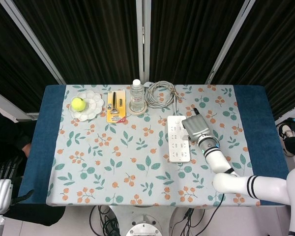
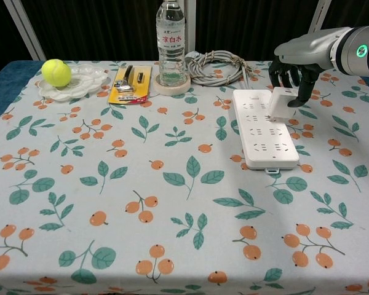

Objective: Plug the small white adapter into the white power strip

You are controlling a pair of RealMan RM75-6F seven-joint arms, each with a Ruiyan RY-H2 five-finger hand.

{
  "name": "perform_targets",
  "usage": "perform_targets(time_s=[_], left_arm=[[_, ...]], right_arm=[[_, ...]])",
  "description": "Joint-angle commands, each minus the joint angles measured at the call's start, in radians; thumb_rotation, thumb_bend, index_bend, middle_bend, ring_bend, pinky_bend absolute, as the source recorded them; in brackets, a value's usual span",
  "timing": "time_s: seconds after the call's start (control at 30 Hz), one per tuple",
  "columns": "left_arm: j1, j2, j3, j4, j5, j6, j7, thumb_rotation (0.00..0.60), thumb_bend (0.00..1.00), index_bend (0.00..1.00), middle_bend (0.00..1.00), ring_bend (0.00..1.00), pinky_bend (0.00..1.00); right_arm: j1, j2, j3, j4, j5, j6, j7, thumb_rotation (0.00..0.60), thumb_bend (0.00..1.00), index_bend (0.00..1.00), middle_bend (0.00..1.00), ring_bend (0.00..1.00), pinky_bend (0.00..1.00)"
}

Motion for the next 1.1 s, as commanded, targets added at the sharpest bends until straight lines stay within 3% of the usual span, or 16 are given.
perform_targets(time_s=[0.03, 1.1], left_arm=[[0.0, -0.001, 0.0, 0.001, -0.001, 0.0, -0.001, 0.6, 0.08, 0.07, 0.0, 0.0, 0.0], [0.01, -0.018, 0.003, 0.033, -0.006, 0.004, -0.03, 0.6, 0.08, 0.07, 0.0, 0.0, 0.0]], right_arm=[[0.005, -0.001, -0.001, 0.002, 0.004, 0.003, -0.005, 0.6, 0.56, 0.77, 0.67, 0.41, 0.0], [0.061, -0.057, -0.025, 0.011, 0.075, 0.04, -0.076, 0.6, 0.56, 0.77, 0.67, 0.42, 0.0]])
